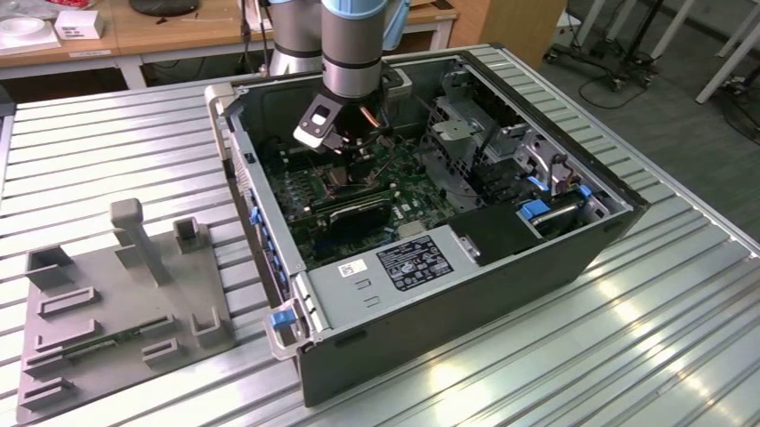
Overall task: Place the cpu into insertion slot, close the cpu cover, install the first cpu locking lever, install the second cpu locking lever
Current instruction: 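Place the cpu into insertion slot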
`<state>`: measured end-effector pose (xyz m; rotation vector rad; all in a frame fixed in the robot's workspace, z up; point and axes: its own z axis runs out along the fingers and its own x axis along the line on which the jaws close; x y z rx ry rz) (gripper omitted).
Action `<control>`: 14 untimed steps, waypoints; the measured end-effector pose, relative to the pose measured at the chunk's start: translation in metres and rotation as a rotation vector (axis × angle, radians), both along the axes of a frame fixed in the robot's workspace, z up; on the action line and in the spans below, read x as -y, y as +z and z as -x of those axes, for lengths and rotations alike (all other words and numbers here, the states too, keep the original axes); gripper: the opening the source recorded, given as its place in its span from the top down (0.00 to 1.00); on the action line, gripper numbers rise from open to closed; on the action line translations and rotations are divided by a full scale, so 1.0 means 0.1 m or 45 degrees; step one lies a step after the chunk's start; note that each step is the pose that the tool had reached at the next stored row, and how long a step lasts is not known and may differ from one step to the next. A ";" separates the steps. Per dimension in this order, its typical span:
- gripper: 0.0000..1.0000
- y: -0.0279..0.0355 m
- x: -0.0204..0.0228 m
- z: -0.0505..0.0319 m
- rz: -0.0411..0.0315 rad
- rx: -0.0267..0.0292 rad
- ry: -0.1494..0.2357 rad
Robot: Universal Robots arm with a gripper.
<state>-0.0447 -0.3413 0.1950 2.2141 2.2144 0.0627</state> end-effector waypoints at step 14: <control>0.46 -0.017 0.000 0.003 0.0003 -0.0002 0.000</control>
